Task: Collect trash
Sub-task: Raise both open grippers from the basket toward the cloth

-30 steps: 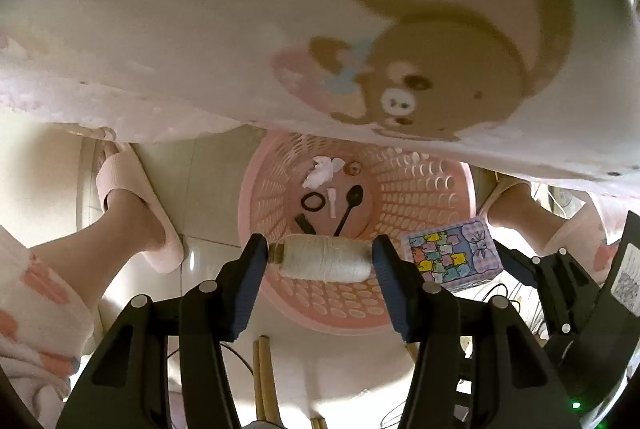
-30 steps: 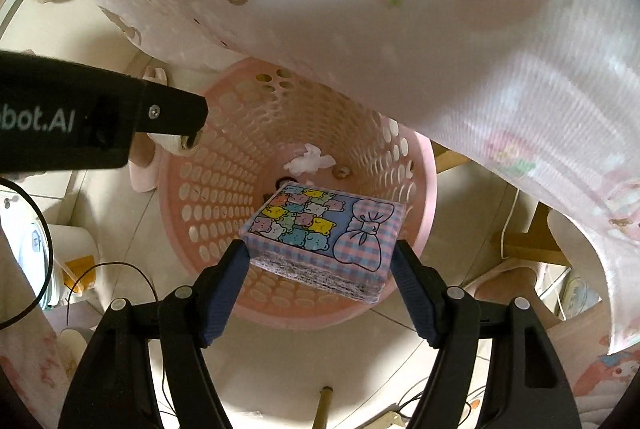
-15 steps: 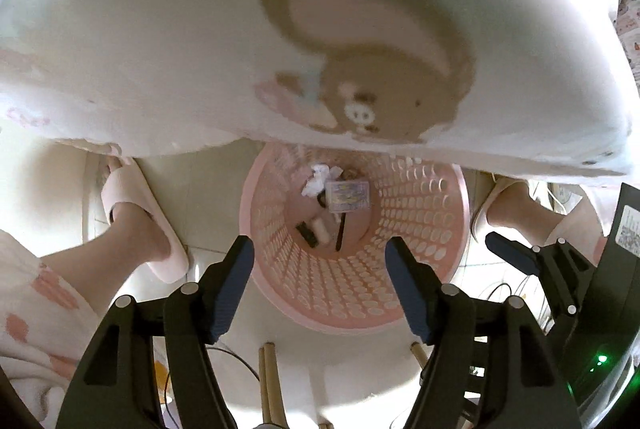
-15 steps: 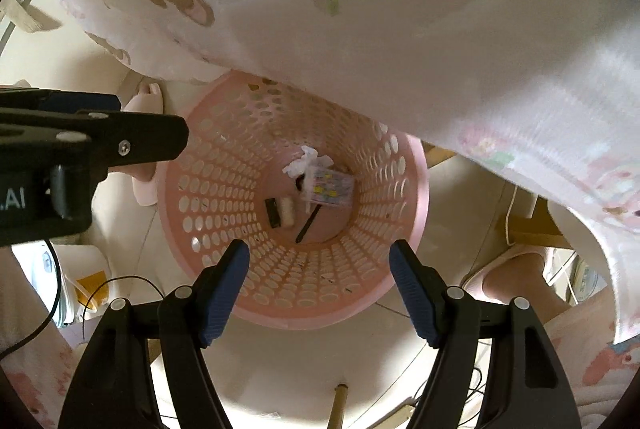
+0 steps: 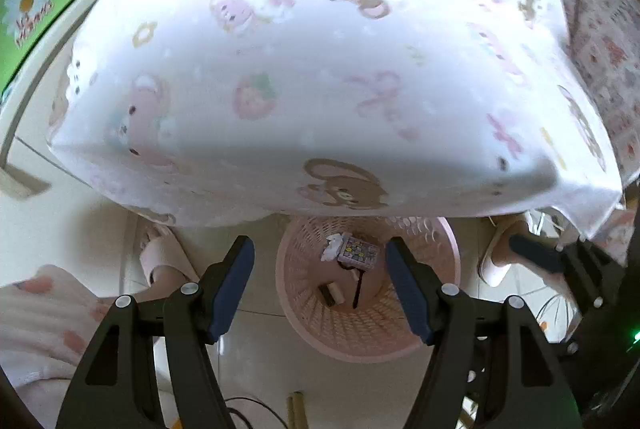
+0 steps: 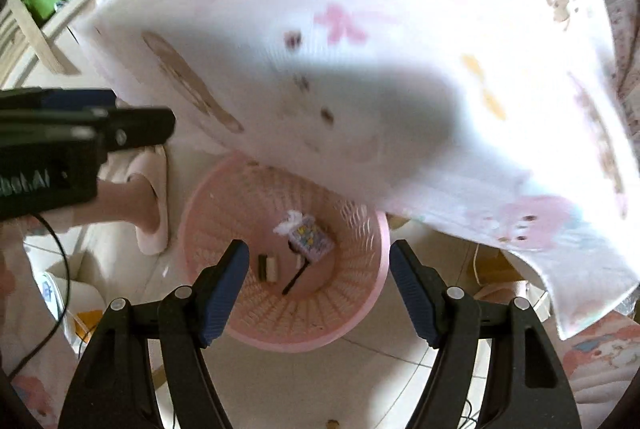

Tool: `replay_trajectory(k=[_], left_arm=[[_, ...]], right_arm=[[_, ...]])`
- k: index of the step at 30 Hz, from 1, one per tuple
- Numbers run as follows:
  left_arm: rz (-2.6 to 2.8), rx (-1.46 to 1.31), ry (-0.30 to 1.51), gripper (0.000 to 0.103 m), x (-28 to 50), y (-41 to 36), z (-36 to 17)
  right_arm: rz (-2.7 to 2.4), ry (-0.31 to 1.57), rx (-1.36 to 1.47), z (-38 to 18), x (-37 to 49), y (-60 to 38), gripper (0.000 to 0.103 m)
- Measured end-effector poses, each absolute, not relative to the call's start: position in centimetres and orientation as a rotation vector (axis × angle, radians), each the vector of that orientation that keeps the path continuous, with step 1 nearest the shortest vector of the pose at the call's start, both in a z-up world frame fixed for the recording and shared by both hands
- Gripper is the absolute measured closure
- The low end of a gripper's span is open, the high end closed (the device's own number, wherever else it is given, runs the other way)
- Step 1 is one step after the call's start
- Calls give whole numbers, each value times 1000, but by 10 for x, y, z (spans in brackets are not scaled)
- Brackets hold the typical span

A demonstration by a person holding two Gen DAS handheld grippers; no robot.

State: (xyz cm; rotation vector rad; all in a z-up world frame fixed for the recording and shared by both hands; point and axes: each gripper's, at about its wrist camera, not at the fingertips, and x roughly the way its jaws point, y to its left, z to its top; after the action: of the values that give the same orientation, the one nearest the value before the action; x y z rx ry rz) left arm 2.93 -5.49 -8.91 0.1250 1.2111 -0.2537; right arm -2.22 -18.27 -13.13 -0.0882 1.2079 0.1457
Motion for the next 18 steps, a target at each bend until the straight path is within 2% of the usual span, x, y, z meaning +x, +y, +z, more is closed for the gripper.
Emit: replay_trajectory(k=[8, 13, 18], left_arm=[[-226, 110, 1043, 36, 23, -44, -51], [-194, 79, 922, 22, 21, -37, -33], [-179, 93, 842, 18, 24, -41, -25]], right_arm=[[96, 1000, -52, -74, -36, -195, 28], [81, 889, -47, -48, -39, -200, 28], [49, 804, -44, -29, -38, -212, 28]])
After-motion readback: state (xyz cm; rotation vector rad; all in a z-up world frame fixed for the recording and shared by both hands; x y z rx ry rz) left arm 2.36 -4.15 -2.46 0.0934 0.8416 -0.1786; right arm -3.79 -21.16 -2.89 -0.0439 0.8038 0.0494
